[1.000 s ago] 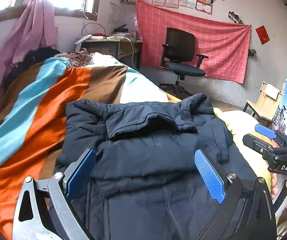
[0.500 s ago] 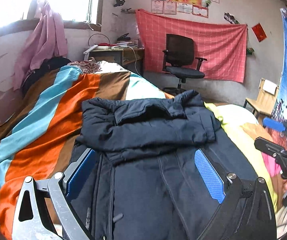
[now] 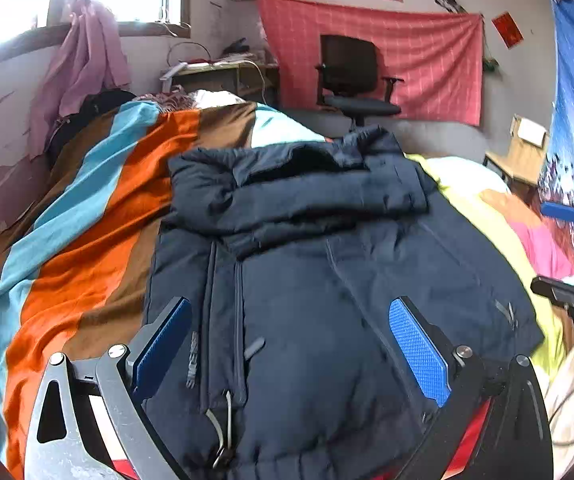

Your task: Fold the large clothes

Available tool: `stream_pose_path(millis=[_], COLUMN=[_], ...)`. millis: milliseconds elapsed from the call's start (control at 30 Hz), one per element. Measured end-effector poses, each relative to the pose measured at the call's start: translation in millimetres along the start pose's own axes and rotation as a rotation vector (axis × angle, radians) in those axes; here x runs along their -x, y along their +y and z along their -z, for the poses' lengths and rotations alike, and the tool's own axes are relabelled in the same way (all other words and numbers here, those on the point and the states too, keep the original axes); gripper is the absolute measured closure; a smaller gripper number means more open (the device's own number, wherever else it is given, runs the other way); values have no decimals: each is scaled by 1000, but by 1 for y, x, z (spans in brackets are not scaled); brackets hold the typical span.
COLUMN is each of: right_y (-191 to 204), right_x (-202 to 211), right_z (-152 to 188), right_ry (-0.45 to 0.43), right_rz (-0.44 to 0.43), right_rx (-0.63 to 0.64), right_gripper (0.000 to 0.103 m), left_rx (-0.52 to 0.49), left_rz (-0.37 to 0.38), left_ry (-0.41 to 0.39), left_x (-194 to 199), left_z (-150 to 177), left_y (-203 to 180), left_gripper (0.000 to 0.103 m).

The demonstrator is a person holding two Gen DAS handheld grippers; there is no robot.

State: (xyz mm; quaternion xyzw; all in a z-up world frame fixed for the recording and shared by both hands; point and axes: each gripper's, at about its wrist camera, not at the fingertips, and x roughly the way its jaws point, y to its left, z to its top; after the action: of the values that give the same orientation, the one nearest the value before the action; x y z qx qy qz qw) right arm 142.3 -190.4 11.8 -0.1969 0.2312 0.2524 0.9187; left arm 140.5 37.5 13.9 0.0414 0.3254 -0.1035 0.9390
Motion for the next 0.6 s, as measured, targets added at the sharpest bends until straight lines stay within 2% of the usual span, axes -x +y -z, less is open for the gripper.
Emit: stream_pose_path(millis=[133, 367, 600], right_y=[6, 10, -4], right_x=[-1, -17, -26], right_z=[13, 44, 78], right_ry=[47, 221, 393], right_rz=[-17, -7, -107], right_rx=[46, 204, 201], right_gripper=[0, 0, 0], left_rx=[-66, -157, -323], left_rz=[7, 45, 39], left_ry=[50, 160, 260], left_x=[4, 6, -3], left_z=[18, 54, 93], left_y=[2, -1, -30], left_gripper=[6, 6, 6])
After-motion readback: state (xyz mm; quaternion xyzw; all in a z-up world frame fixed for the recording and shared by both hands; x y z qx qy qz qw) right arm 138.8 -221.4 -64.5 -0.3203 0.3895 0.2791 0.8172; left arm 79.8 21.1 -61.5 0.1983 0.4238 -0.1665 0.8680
